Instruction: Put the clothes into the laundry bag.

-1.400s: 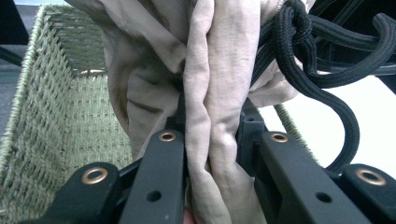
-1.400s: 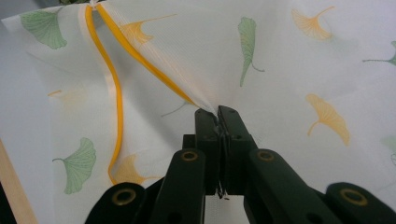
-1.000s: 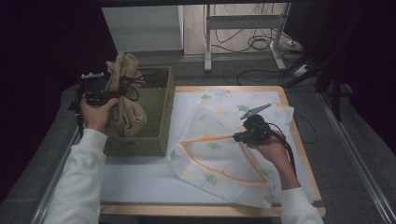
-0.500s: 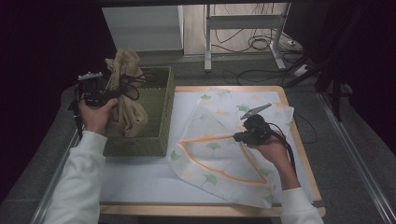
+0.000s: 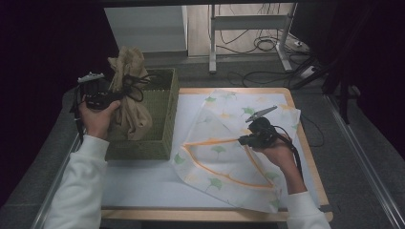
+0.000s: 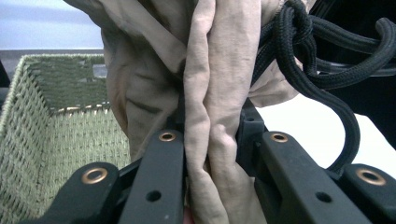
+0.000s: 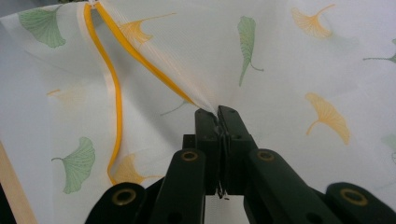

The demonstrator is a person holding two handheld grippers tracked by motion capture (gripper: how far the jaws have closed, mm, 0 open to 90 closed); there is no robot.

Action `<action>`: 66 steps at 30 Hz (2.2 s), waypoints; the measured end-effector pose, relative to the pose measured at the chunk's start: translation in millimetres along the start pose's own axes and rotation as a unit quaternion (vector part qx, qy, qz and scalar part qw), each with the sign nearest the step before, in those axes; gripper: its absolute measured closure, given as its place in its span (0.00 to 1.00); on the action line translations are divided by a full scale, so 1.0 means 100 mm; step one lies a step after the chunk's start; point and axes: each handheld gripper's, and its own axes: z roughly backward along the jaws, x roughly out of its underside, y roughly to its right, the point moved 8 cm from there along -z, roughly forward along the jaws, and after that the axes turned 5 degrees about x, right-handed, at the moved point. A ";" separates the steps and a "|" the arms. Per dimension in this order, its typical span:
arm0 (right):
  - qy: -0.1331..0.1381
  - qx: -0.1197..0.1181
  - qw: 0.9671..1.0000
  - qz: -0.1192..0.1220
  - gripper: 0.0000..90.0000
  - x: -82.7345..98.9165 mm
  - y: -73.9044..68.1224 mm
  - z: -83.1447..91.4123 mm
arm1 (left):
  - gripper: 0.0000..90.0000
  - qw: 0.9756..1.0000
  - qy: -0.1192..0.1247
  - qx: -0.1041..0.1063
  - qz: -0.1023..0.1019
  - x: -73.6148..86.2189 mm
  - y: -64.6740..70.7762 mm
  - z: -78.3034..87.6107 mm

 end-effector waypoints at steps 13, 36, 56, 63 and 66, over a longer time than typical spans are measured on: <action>0.002 0.001 1.000 0.003 0.96 0.00 0.00 0.00 | 0.85 1.000 0.010 0.014 -0.016 -0.05 0.17 0.06; 0.000 0.001 1.000 0.002 0.96 -0.01 -0.01 -0.01 | 0.85 0.997 0.025 0.063 -0.039 -0.14 0.52 0.27; 0.000 0.000 1.000 0.001 0.96 0.00 -0.01 -0.01 | 0.85 0.994 0.031 0.094 -0.056 -0.12 0.78 0.41; -0.001 -0.001 1.000 0.000 0.96 0.00 0.00 -0.02 | 0.85 0.992 0.032 0.107 -0.060 -0.11 0.87 0.43; -0.002 -0.001 1.000 -0.003 0.96 0.00 0.00 -0.02 | 0.85 0.991 0.033 0.115 -0.058 -0.11 0.90 0.45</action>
